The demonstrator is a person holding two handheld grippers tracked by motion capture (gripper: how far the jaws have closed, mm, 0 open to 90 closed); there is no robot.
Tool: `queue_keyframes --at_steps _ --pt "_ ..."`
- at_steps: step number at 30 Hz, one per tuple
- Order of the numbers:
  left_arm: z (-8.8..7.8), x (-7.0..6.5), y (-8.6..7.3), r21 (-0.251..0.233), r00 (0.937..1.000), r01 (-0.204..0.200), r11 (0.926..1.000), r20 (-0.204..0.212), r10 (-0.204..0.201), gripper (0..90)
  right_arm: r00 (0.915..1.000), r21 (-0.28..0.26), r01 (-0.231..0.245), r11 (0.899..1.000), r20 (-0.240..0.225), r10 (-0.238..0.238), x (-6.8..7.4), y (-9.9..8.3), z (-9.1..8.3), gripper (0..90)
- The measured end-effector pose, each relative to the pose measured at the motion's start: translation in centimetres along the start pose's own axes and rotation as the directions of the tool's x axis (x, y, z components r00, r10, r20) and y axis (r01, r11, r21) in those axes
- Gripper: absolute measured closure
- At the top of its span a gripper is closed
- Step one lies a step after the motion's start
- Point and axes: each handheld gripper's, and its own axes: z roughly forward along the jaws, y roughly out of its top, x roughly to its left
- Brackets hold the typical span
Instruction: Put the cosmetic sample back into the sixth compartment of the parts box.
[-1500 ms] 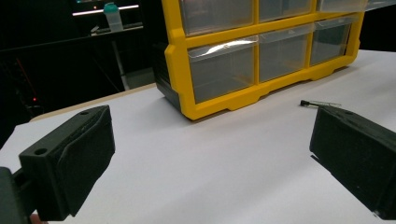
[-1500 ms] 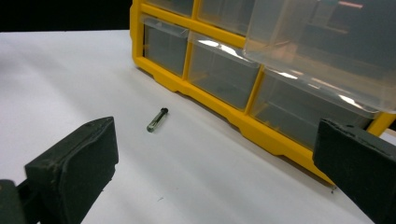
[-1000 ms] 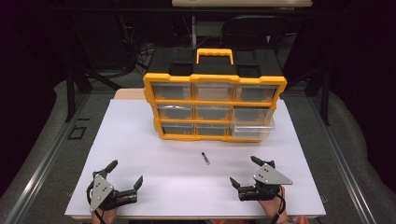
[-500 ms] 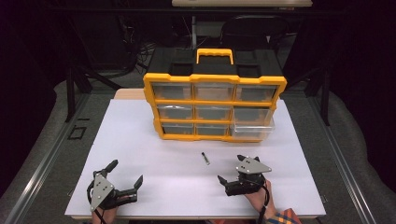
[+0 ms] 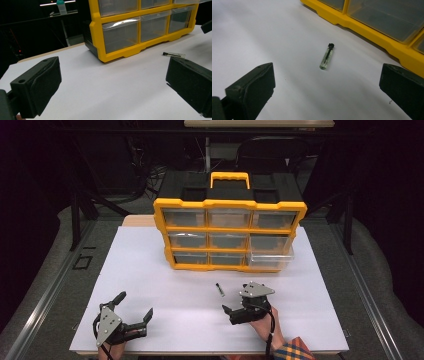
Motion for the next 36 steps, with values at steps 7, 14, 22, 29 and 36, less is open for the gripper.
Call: queue_keyframes --at_steps 7,14,22,29,36 --pt "-0.1 -0.1 0.0 -0.003 1.0 -0.001 1.0 0.001 0.001 0.0 0.9998 0.035 -0.014 0.999 0.014 0.014 0.5 0.9 1.3 0.0" --pt "0.0 0.0 0.0 0.001 1.0 -0.004 1.0 0.001 0.004 0.0 0.9994 0.048 -0.019 0.999 0.03 0.018 1.0 1.7 2.5 0.0" --pt "0.0 -0.1 0.0 0.009 1.0 -0.003 1.0 -0.006 0.003 0.0 0.9989 0.061 -0.02 0.998 0.044 0.017 1.2 2.4 3.5 3.0" --pt "-0.1 -0.1 0.1 0.005 1.0 0.0 1.0 -0.008 0.001 0.1 0.9963 0.057 -0.021 0.998 0.084 0.016 1.4 2.9 4.4 13.9" --pt "-0.1 0.0 0.1 0.007 0.9999 0.001 1.0 -0.012 -0.001 0.1 0.9923 0.072 -0.031 0.997 0.122 0.022 1.6 3.0 5.3 28.8"
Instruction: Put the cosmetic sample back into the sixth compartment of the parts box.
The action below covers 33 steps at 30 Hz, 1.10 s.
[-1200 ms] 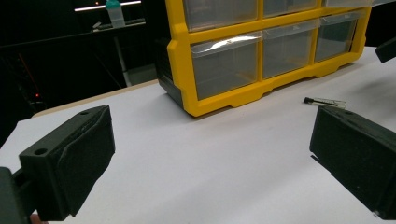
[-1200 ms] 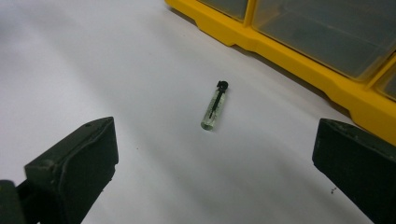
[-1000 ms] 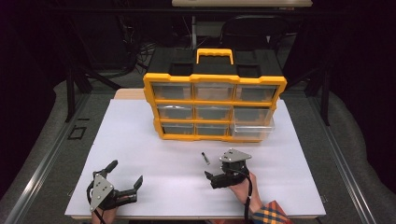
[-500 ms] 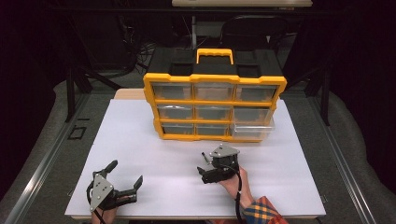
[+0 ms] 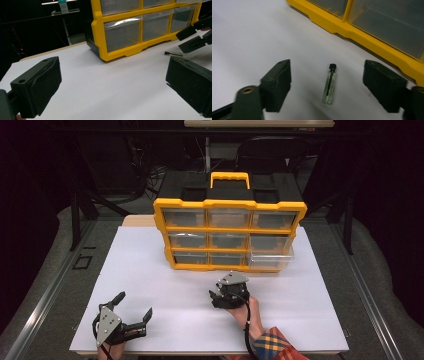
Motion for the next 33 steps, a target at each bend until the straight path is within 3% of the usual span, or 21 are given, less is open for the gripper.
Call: queue_keyframes --at_steps 7,9,12,23,33 --pt "0.0 0.0 0.0 0.004 1.0 0.002 1.0 -0.002 -0.002 0.1 0.9999 0.033 -0.007 0.999 0.013 0.006 0.3 0.0 1.0 45.3" --pt "0.0 0.0 0.0 0.004 1.0 0.006 1.0 -0.003 -0.006 0.1 0.9997 0.049 -0.014 0.999 0.02 0.013 0.2 0.0 1.3 54.5" --pt "-0.1 0.1 0.0 0.005 1.0 0.004 1.0 -0.003 -0.004 0.1 0.9994 0.058 -0.028 0.998 0.022 0.027 0.1 -0.1 1.5 59.3" --pt "0.0 0.1 0.0 0.005 1.0 0.007 1.0 -0.001 -0.007 0.1 0.9962 0.09 -0.086 0.992 0.02 0.084 -0.5 -0.5 2.1 73.2" --pt "0.0 0.1 0.1 0.005 1.0 0.009 0.9999 0.0 -0.009 0.1 0.9951 0.095 -0.098 0.991 -0.002 0.099 -0.7 -0.5 2.1 80.3"
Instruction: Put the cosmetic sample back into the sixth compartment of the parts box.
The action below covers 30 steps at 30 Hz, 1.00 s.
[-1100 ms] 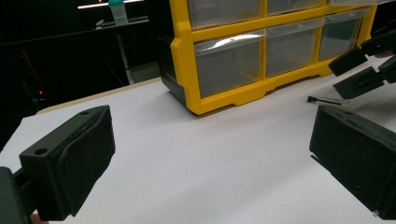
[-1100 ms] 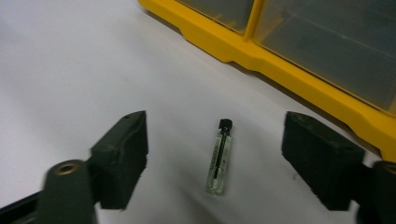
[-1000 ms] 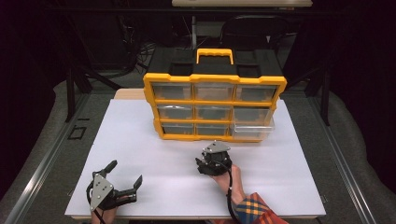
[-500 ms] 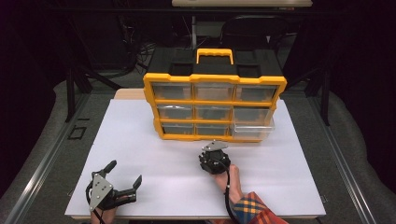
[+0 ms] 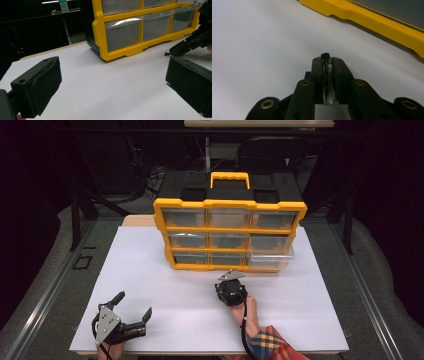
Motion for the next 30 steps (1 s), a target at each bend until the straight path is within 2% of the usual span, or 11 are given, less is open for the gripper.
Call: queue_keyframes --at_steps 4,5,10,11,18,30 --pt "0.0 0.0 0.0 0.0 1.0 0.0 1.0 0.001 0.0 0.2 1.0 0.013 0.007 1.0 0.004 -0.007 -0.1 0.1 -0.1 80.7" --pt "0.0 0.0 0.0 0.0 1.0 -0.001 1.0 0.001 0.001 0.1 0.9998 0.012 0.018 1.0 -0.011 -0.018 -0.2 0.2 -0.2 80.8" --pt "0.0 0.0 0.0 -0.001 1.0 0.0 1.0 0.0 0.0 0.2 0.9991 0.023 0.042 0.999 -0.006 -0.042 -0.2 0.5 -0.6 80.8" --pt "-0.1 0.0 0.0 -0.002 1.0 0.0 1.0 0.0 0.0 0.2 0.9988 0.014 0.046 0.999 -0.018 -0.046 -0.2 0.5 -0.7 80.8" --pt "-0.1 0.0 0.0 -0.001 1.0 0.002 1.0 0.001 -0.002 0.2 0.9953 0.033 0.094 0.995 -0.028 -0.093 -0.6 0.9 -1.7 80.8" --pt "0.0 0.0 0.0 0.0 1.0 0.004 1.0 0.001 -0.004 0.3 0.9898 0.047 0.135 0.99 -0.053 -0.132 -1.0 1.1 -2.5 80.8"
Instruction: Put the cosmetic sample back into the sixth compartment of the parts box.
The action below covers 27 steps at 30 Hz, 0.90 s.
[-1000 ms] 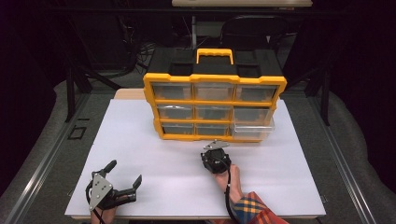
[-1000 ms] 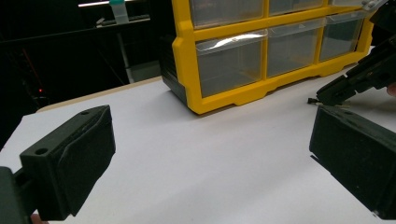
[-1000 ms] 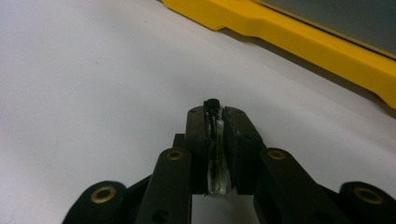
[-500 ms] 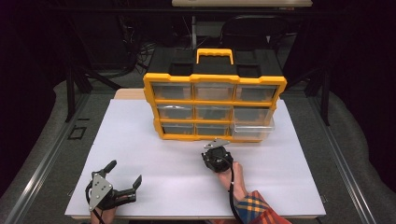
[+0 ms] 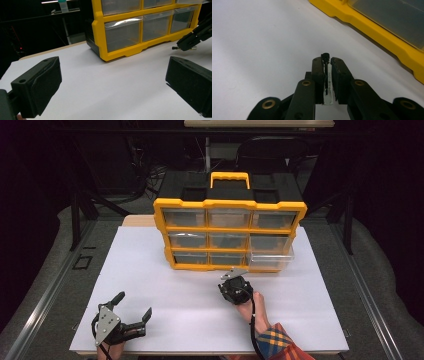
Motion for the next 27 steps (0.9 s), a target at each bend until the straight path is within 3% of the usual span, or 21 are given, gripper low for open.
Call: queue_keyframes --at_steps 14,20,22,27 --pt "-0.1 0.1 0.0 0.003 1.0 0.0 1.0 -0.002 0.0 0.3 0.9977 0.046 0.061 0.997 -0.033 -0.059 -0.2 1.0 -0.7 80.8" --pt "-0.1 0.0 0.0 0.002 1.0 -0.004 1.0 0.002 0.004 0.2 0.9934 0.088 0.109 0.99 -0.046 -0.106 -0.4 1.8 -0.8 80.8" --pt "-0.1 0.0 0.0 0.002 1.0 -0.005 1.0 0.003 0.005 0.2 0.9887 0.104 0.145 0.984 -0.053 -0.14 -0.5 2.3 -0.8 80.8" --pt "-0.1 0.0 0.0 0.003 1.0 -0.006 1.0 0.001 0.006 0.2 0.9841 0.14 0.173 0.975 -0.062 -0.166 -0.5 3.1 -0.9 80.8"
